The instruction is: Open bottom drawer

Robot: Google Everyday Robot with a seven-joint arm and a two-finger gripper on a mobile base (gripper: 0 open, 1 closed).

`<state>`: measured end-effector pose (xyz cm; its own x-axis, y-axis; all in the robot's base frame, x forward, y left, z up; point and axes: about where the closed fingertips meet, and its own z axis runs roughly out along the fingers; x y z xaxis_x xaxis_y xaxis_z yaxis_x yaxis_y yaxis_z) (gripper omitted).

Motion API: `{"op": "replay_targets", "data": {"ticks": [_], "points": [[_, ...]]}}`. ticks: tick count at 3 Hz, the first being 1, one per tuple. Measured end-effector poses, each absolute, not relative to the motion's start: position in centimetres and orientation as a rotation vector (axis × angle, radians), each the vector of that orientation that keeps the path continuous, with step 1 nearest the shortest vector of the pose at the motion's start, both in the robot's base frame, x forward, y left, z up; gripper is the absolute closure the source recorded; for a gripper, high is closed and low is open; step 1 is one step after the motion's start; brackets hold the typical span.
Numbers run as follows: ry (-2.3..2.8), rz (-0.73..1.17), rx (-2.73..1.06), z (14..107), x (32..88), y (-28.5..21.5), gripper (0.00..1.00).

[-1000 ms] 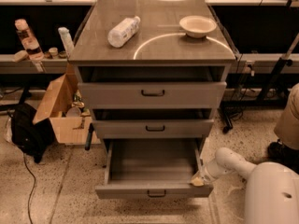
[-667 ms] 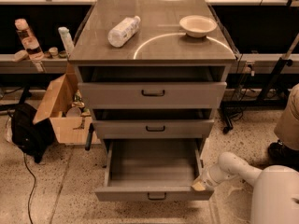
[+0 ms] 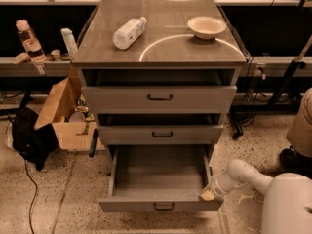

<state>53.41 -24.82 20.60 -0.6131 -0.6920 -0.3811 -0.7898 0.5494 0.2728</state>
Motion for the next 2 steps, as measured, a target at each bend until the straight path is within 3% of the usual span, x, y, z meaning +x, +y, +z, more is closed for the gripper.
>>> {"op": "replay_targets", "data": {"ticks": [1, 2], "points": [[2.557, 0.622, -1.244, 20.6, 53.41, -24.82, 0.13], [2.557, 0.622, -1.244, 20.6, 53.4, -24.82, 0.0]]}}
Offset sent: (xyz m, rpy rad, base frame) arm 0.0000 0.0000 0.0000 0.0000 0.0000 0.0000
